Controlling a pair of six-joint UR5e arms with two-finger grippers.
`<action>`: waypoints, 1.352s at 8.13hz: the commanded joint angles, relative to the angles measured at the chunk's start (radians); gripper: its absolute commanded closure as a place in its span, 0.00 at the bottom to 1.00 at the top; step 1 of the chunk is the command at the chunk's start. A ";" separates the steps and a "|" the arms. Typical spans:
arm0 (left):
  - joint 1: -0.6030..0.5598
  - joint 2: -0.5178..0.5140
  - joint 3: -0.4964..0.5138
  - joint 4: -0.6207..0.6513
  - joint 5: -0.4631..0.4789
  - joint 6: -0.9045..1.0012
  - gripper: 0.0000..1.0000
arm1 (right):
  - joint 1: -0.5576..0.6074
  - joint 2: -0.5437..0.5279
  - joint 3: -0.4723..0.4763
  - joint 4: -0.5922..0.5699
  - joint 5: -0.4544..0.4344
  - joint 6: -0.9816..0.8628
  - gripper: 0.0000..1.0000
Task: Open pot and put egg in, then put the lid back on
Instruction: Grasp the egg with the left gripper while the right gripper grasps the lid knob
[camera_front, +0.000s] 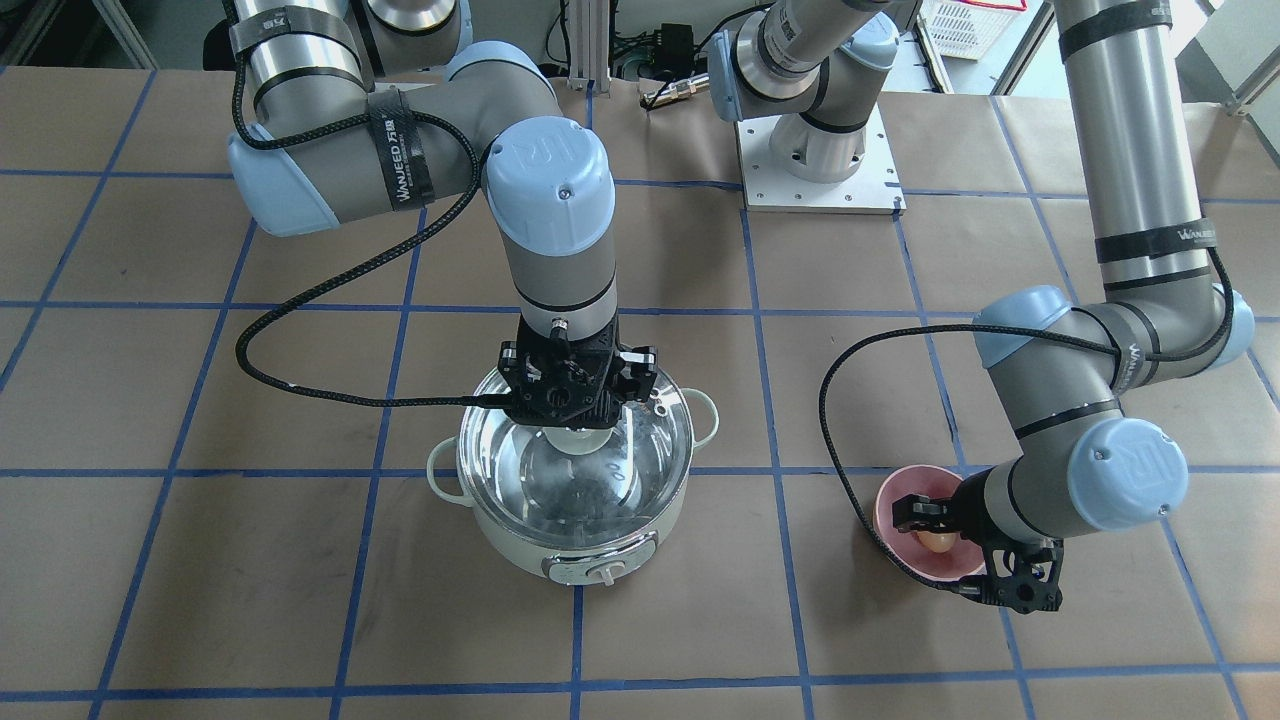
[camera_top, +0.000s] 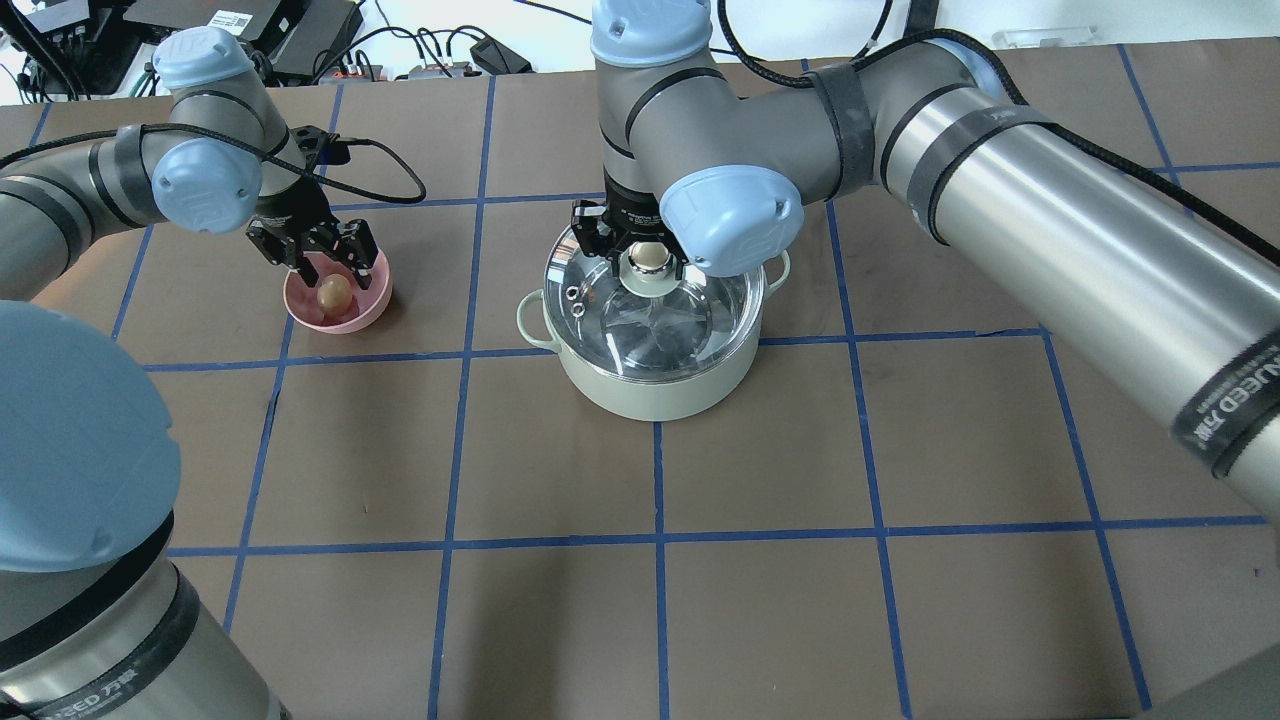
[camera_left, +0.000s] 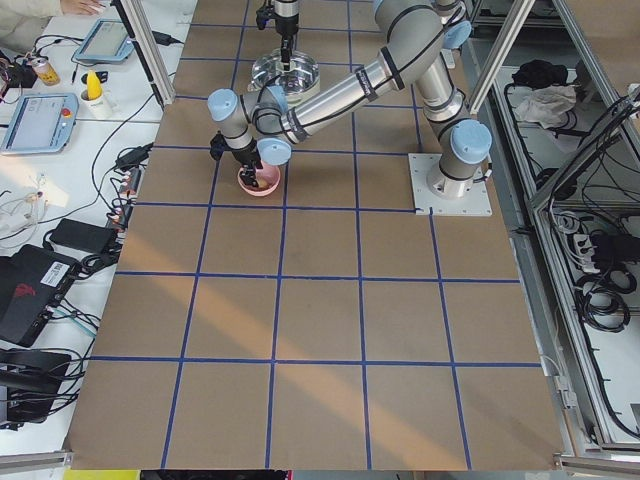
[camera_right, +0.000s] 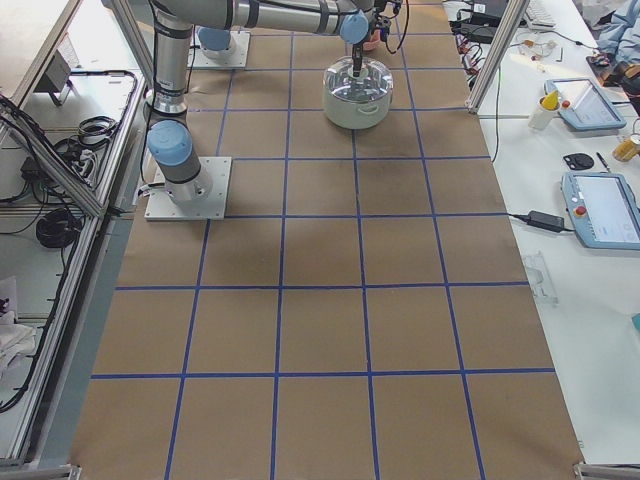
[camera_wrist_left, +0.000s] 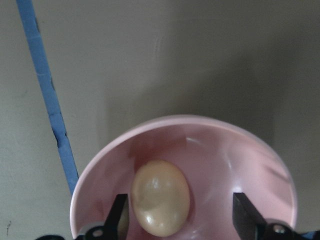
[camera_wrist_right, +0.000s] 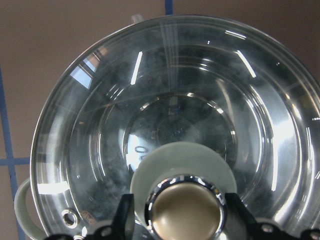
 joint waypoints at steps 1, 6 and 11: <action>0.000 -0.012 0.001 0.002 0.006 0.001 0.23 | 0.000 0.000 -0.011 -0.005 -0.050 -0.022 0.21; 0.000 -0.024 0.001 -0.001 0.000 -0.004 0.34 | -0.001 0.003 -0.006 -0.002 -0.037 -0.011 0.30; 0.000 -0.026 0.004 -0.015 0.012 -0.054 0.81 | -0.001 -0.006 -0.014 0.003 -0.024 -0.015 0.73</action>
